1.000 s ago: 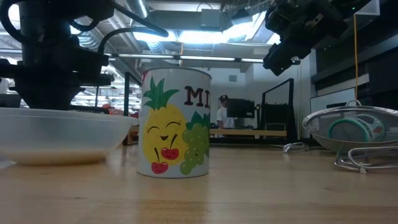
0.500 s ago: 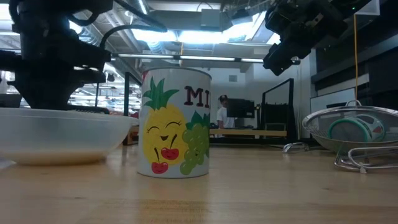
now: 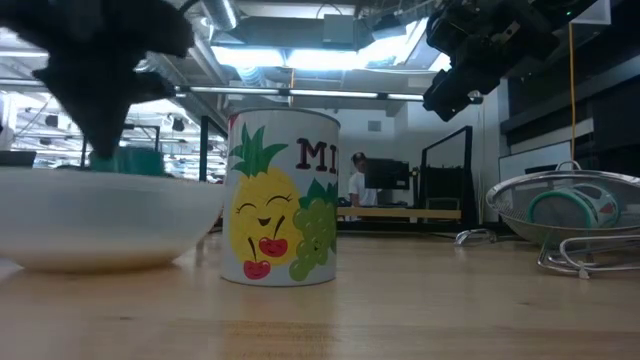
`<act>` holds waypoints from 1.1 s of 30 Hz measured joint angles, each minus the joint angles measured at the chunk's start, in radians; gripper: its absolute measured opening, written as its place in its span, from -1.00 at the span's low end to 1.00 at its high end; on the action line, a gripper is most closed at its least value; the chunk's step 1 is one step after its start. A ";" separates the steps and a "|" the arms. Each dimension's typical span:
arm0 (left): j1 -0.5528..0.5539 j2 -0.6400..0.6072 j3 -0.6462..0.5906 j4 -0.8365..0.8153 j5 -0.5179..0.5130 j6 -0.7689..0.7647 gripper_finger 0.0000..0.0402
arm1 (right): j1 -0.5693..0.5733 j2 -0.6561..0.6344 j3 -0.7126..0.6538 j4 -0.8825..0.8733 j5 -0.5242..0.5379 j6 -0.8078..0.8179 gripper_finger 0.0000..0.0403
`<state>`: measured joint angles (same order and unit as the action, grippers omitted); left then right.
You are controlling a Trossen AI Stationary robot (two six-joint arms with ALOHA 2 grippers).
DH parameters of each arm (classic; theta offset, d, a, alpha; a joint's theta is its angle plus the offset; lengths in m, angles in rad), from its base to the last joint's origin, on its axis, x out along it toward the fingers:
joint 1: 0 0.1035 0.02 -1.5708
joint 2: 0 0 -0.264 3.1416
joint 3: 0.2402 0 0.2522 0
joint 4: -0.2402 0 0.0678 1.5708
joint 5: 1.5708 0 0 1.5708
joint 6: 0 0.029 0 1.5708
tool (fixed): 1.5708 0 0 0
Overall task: Pick and place cans onto a shelf
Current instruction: Put the blue tuna fish can on the shelf
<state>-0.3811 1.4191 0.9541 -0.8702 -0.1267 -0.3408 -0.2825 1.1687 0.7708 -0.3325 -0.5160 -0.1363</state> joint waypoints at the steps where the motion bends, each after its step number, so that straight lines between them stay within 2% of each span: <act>1: 0.005 -0.002 0.013 -0.009 -0.002 0.000 -0.98 | 0.000 0.000 0.000 0.000 0.000 0.000 -0.41; 9: 0.070 -0.002 0.093 -0.006 -0.002 -0.004 -0.97 | 0.000 0.000 0.000 0.000 0.000 -0.002 -0.41; 14: 0.134 -0.002 0.116 0.014 -0.002 -0.119 -0.98 | 0.000 0.000 0.000 0.000 0.000 -0.003 -0.41; 23: 0.247 -0.001 0.116 0.169 -0.002 -0.354 -0.97 | 0.000 0.000 0.000 0.000 0.000 -0.003 -0.41; 33: 0.327 0.031 0.116 0.229 -0.013 -0.383 -0.96 | 0.000 0.000 0.000 0.000 0.000 -0.006 -0.41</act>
<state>-0.0539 1.4497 1.0703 -0.6410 -0.1398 -0.7233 -0.2826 1.1689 0.7708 -0.3322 -0.5159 -0.1419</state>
